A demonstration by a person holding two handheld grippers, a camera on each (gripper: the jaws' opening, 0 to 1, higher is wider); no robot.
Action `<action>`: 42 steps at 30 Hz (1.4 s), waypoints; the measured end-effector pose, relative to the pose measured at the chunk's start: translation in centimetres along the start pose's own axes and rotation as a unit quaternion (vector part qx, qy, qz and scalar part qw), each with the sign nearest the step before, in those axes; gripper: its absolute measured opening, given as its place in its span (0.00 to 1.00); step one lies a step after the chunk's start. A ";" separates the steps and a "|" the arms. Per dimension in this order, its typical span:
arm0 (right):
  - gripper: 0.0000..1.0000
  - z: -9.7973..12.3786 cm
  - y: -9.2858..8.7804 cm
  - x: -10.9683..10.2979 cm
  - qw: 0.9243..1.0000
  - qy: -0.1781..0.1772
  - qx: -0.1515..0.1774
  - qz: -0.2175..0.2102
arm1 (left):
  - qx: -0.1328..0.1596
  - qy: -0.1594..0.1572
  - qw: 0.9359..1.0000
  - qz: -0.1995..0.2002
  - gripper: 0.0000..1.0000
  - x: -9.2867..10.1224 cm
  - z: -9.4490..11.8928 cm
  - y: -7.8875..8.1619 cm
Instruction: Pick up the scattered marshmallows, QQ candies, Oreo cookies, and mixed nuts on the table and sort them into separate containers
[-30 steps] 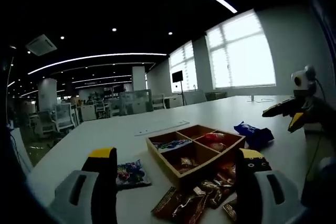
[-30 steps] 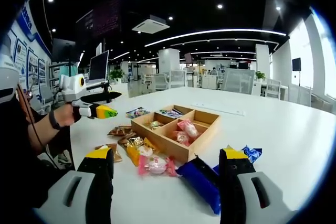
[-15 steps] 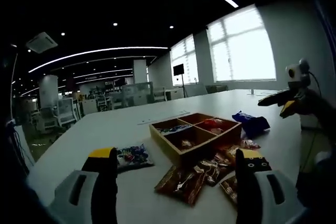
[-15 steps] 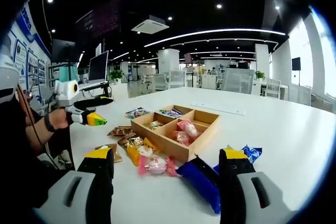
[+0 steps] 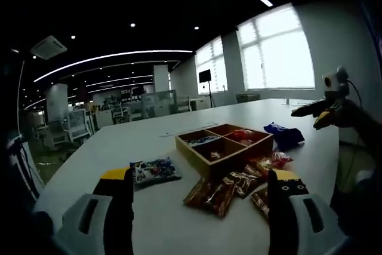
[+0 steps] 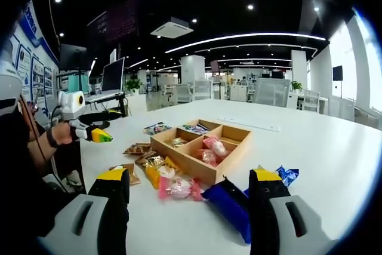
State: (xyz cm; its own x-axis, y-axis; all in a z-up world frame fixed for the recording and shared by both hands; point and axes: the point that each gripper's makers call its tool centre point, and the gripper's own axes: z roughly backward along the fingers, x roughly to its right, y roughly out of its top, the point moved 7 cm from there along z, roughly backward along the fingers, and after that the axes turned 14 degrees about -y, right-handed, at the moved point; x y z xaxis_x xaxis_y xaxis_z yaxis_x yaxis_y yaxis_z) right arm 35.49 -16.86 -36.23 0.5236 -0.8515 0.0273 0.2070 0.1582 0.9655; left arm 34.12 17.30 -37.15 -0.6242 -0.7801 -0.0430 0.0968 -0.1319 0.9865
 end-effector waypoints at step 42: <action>0.78 -1.1 -0.5 -0.2 1.000 0.006 0.000 0.002 | -0.005 0.016 1.000 -0.002 0.97 -0.8 1.4 0.6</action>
State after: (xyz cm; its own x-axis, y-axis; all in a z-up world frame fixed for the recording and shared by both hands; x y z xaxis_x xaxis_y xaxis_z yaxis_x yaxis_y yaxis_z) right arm 36.15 -16.24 -36.98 0.5336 -0.8453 0.0278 0.2049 0.1611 0.9654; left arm 33.56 18.69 -36.26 -0.5993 -0.7989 -0.0514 0.1031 -0.1408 0.9847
